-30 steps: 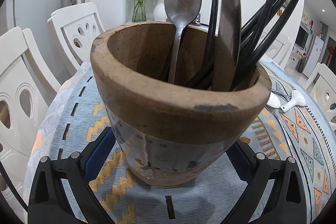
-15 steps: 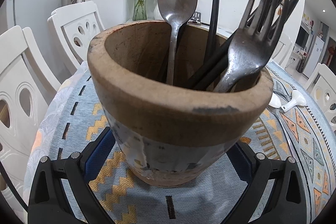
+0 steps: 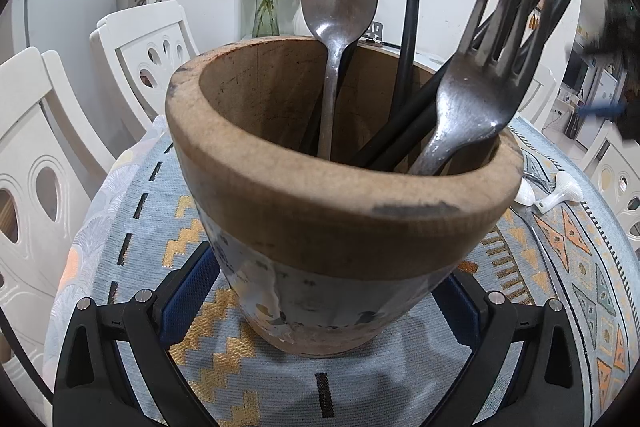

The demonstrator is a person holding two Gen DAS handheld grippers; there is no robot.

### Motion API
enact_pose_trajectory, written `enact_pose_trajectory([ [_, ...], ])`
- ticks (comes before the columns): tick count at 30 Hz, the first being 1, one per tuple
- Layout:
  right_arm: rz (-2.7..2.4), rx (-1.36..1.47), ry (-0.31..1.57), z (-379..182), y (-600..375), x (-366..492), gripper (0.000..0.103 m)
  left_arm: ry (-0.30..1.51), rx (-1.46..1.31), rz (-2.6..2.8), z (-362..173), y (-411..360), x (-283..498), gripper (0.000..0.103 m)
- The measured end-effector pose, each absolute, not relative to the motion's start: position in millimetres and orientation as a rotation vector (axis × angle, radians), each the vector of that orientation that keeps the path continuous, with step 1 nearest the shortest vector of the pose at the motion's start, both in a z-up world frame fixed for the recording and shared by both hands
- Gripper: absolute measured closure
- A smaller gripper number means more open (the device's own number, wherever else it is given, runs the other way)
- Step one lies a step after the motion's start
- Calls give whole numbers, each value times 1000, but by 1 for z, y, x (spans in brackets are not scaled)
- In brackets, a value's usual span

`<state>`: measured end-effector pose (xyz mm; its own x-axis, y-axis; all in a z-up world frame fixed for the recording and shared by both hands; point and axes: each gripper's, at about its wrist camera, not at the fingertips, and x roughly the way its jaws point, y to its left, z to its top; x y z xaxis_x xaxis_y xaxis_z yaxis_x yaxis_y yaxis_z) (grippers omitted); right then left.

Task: Organize utensils
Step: 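Open the right tool and move it back over the pile, then grasp the white dotted rice paddle by its handle with the right tool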

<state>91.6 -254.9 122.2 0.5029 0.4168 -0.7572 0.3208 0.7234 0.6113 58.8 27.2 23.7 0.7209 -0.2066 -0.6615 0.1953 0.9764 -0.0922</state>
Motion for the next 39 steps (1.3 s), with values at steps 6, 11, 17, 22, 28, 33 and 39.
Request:
enact_pose_trajectory([
  [6, -2, 585, 1302, 71, -245, 90, 52, 736, -18, -223, 23, 28, 59, 2],
  [11, 33, 644, 1287, 57, -243, 107, 52, 739, -18, -223, 23, 28, 60, 2],
  [17, 52, 532, 1260, 63, -205, 173, 52, 748, -20, -225, 21, 29, 63, 2],
  [22, 7, 416, 1401, 24, -183, 221, 52, 749, -21, -226, 21, 31, 65, 2],
  [28, 61, 313, 1487, 18, -168, 208, 51, 763, -22, -227, 19, 30, 68, 2],
  [33, 111, 402, 1541, 14, -176, 170, 51, 766, -17, -223, 19, 29, 70, 2],
  [39, 234, 488, 1663, 3, -178, 105, 51, 765, -17, -223, 19, 28, 71, 2],
])
